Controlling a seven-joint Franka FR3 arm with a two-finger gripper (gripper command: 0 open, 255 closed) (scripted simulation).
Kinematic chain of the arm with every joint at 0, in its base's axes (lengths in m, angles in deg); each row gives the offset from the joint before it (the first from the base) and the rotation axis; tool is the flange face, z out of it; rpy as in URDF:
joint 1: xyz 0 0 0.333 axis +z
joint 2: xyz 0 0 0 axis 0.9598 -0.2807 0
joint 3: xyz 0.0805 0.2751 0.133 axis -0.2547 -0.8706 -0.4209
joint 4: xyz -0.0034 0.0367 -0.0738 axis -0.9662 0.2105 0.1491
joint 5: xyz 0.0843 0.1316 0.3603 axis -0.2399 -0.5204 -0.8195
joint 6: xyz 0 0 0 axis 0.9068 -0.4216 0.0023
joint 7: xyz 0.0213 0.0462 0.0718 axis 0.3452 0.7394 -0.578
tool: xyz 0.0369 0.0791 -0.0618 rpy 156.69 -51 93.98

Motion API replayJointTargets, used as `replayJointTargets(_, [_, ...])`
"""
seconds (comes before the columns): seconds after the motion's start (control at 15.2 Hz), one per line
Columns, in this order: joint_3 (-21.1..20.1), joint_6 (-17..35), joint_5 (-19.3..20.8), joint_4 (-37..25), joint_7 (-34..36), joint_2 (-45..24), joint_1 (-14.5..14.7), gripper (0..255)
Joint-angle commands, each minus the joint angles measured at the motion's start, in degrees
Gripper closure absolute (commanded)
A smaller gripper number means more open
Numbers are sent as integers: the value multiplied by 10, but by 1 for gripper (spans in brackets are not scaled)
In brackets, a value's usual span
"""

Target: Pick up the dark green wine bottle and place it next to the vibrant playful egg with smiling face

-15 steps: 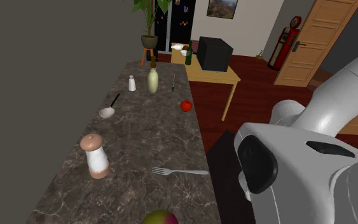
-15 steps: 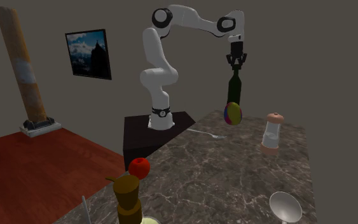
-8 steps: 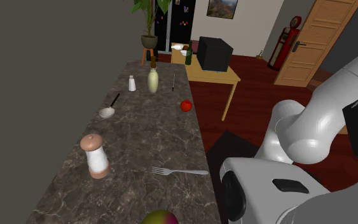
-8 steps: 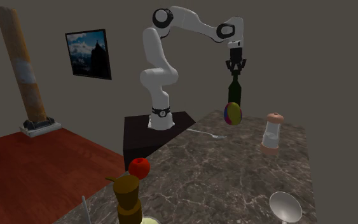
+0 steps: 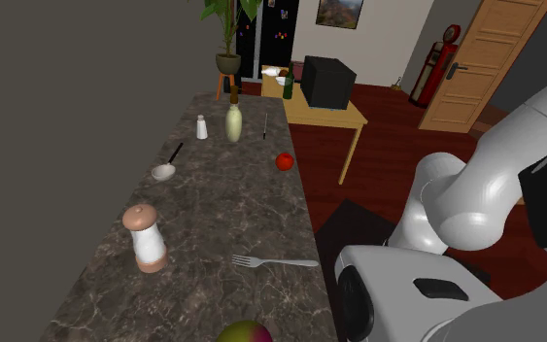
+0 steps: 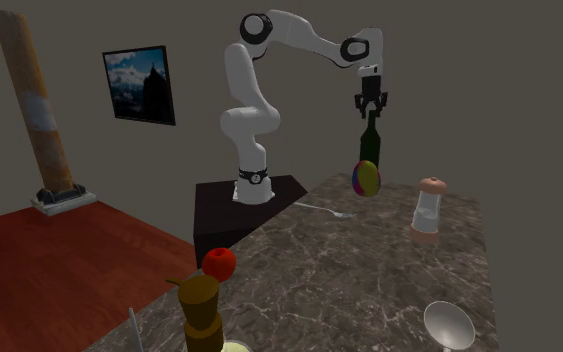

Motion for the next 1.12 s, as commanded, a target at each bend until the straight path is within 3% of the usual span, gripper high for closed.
replayJointTargets(0.0, [1, 0, -1, 1, -1, 1, 1, 0])
replayJointTargets(0.26, [-1, 0, 1, 0, 1, -1, -1, 0])
replayJointTargets(0.53, [25, -74, -2, -60, -4, 14, 8, 0])
replayJointTargets(1.06, [25, -74, -2, -60, -4, 14, 8, 0])
